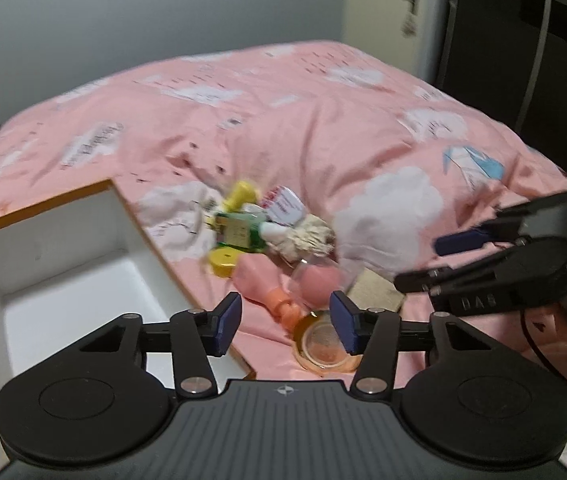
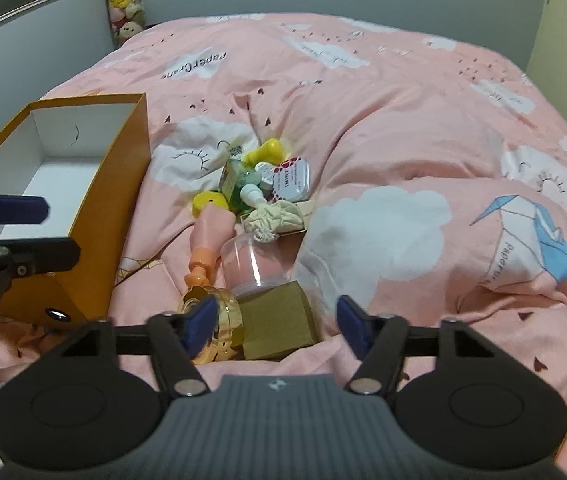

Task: Organize rigid objects
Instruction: 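Grasp the white box with cloth with left gripper while right grasps clear sponge case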

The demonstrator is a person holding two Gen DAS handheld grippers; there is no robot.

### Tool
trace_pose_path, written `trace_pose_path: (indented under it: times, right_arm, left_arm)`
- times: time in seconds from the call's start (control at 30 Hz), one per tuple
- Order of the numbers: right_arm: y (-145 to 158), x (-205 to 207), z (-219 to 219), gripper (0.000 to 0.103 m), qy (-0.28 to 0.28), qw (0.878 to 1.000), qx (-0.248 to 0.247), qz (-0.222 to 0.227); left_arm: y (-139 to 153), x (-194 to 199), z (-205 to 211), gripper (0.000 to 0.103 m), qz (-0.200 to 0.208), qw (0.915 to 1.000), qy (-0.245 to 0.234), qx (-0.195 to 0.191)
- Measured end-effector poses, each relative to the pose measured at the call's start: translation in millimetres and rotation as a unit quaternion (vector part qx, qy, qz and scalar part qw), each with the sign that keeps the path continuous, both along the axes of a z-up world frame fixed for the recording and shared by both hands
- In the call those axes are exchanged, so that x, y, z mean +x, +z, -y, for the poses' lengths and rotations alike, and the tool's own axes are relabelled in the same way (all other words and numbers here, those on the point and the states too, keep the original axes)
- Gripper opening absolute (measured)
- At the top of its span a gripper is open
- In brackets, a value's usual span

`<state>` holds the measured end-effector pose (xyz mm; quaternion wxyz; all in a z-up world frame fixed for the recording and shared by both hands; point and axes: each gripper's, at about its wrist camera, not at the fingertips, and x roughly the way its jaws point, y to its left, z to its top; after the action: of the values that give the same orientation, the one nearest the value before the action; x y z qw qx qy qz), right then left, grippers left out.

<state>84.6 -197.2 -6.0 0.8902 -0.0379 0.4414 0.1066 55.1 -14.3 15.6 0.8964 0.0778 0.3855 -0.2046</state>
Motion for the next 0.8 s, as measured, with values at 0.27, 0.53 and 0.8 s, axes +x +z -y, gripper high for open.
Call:
trace_pose_path:
  times: [0.27, 0.53, 0.8]
  right_arm:
    - [-13.4, 32.9, 16.0, 0.029, 0.011, 0.998, 0.033, -0.046]
    - [-33.7, 64.5, 18.4, 0.024, 0.016, 0.995, 0.048, -0.08]
    - [-50.7, 98.0, 24.9, 0.008, 0.013, 0.994, 0.06, -0.096]
  left_arm:
    - [-7.1, 41.2, 16.8, 0.045, -0.045, 0.9955, -0.083, 0.005]
    - [-21.7, 90.0, 34.2, 0.041, -0.108, 0.9917, -0.067, -0.018]
    - [-45.6, 126.0, 56.3, 0.05, -0.123, 0.9877, -0.096, 0.007]
